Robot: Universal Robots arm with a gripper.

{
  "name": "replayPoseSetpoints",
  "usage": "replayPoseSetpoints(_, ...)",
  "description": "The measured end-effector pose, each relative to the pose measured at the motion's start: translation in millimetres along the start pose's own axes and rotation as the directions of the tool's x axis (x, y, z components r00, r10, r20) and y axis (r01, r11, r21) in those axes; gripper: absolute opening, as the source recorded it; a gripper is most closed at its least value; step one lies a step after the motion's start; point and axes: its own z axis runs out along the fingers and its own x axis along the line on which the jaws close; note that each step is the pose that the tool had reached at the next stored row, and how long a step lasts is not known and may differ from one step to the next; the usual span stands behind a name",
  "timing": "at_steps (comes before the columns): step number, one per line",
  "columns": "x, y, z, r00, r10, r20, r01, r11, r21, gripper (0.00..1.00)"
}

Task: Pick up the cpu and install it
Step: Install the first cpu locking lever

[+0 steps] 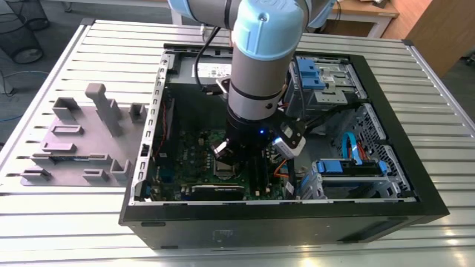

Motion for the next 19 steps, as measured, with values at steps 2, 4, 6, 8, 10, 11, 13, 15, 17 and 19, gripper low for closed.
replayPoseSetpoints(2, 0.1, -0.3, 0.8, 1.0, 0.0, 0.0016, 0.0, 1.0, 0.0001, 0.1)
replayPoseSetpoints(4, 0.1, -0.5, 1.4, 1.0, 0.0, 0.0028, 0.0, 1.0, 0.0002, 0.1)
replayPoseSetpoints(6, 0.2, -0.6, 1.3, 1.0, 0.0, 0.003, 0.0, 1.0, 0.0, 0.1)
replayPoseSetpoints(8, 0.2, -0.7, 1.4, 1.0, 0.0, 0.0034, 0.0, 1.0, -0.0008, 0.1)
replayPoseSetpoints(10, 0.5, -1.3, 1.7, 1.0, 0.0, 0.0041, 0.0, 1.0, -0.0019, 0.1)
replayPoseSetpoints(11, 0.7, -2.0, 1.9, 1.0, 0.0, 0.0046, 0.0, 1.0, -0.0024, 0.1)
replayPoseSetpoints(13, 1.7, -3.8, 2.0, 1.0, 0.0, 0.0047, 0.0, 1.0, -0.0024, 0.1)
replayPoseSetpoints(15, 2.3, -4.9, 1.9, 1.0, 0.0, 0.0042, 0.0, 1.0, -0.002, 0.1)
replayPoseSetpoints(17, 2.5, -5.3, 2.1, 1.0, 0.0, 0.0042, 0.0, 1.0, -0.0021, 0.1)
replayPoseSetpoints(19, 2.5, -5.5, 2.4, 1.0, 0.0, 0.0042, 0.0, 1.0, -0.0022, 0.1)
